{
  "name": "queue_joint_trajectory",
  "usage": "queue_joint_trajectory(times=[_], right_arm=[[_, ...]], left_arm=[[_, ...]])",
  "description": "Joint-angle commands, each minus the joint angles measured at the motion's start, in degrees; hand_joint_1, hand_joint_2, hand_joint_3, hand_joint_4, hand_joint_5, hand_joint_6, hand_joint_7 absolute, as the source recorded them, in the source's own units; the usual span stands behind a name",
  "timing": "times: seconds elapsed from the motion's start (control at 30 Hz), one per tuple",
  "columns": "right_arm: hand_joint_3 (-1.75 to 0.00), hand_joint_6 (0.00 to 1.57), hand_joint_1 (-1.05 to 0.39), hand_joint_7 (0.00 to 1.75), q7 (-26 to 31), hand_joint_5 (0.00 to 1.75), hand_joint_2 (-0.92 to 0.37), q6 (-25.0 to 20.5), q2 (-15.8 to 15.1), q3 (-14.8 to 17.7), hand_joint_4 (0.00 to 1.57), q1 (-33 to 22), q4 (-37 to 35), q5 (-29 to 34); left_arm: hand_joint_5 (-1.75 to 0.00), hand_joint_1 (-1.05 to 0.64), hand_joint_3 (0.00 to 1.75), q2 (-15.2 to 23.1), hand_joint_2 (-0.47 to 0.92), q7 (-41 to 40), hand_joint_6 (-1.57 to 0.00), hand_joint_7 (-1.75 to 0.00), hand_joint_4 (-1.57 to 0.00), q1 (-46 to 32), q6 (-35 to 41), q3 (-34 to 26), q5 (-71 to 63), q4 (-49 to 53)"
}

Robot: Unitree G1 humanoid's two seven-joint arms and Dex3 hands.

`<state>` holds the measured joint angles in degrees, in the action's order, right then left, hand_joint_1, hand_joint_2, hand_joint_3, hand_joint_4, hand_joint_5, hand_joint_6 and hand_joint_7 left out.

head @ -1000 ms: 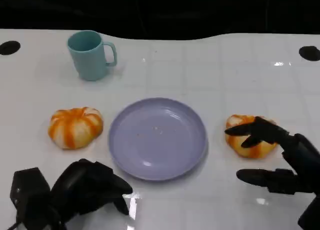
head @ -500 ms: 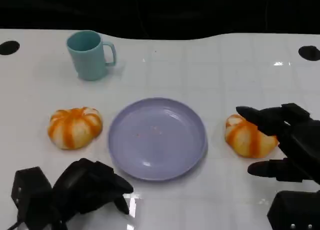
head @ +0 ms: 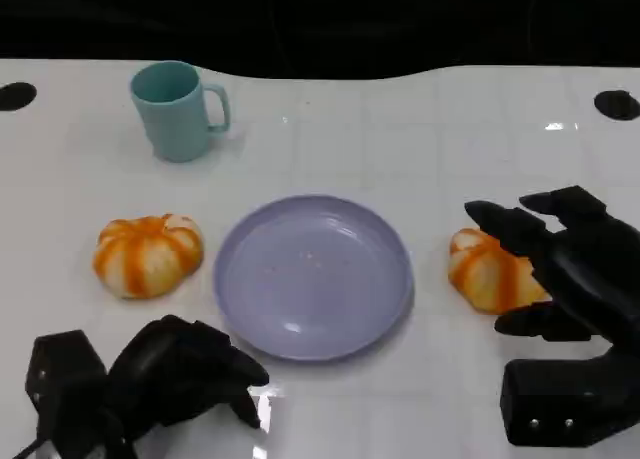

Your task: Grasp the bread from the table and place it into the plate.

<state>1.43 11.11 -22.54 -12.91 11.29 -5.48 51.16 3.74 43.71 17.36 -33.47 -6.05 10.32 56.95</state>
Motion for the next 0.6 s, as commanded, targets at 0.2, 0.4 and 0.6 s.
queue_joint_trajectory(times=[0.2, 0.4, 0.6], right_arm=[[0.0, 0.25, -0.67, 0.02, 2.2, 0.56, -0.78, -4.0, 1.4, -5.0, 0.03, 7.1, -9.8, 2.8], [0.0, 0.26, -0.66, 0.02, 6.3, 0.55, -0.76, -5.5, 3.5, -9.2, 0.04, 13.4, -22.5, 3.6], [0.0, 0.26, -0.66, 0.01, 10.5, 0.48, -0.77, -6.3, 5.3, -12.9, 0.06, 18.2, -34.1, 3.0]], left_arm=[[-0.9, -1.05, 0.0, 0.9, 0.84, -0.4, -1.57, -0.1, -1.29, -0.1, -0.7, -0.1, 0.0, -0.1], [-0.89, -1.05, 0.0, 0.9, 0.84, 0.3, -1.56, -0.09, -1.28, -0.4, -1.1, -0.2, 0.4, -0.2], [-0.89, -1.05, 0.0, 0.9, 0.84, 0.6, -1.56, -0.08, -1.27, -0.6, -1.2, -0.2, 0.6, -0.4]])
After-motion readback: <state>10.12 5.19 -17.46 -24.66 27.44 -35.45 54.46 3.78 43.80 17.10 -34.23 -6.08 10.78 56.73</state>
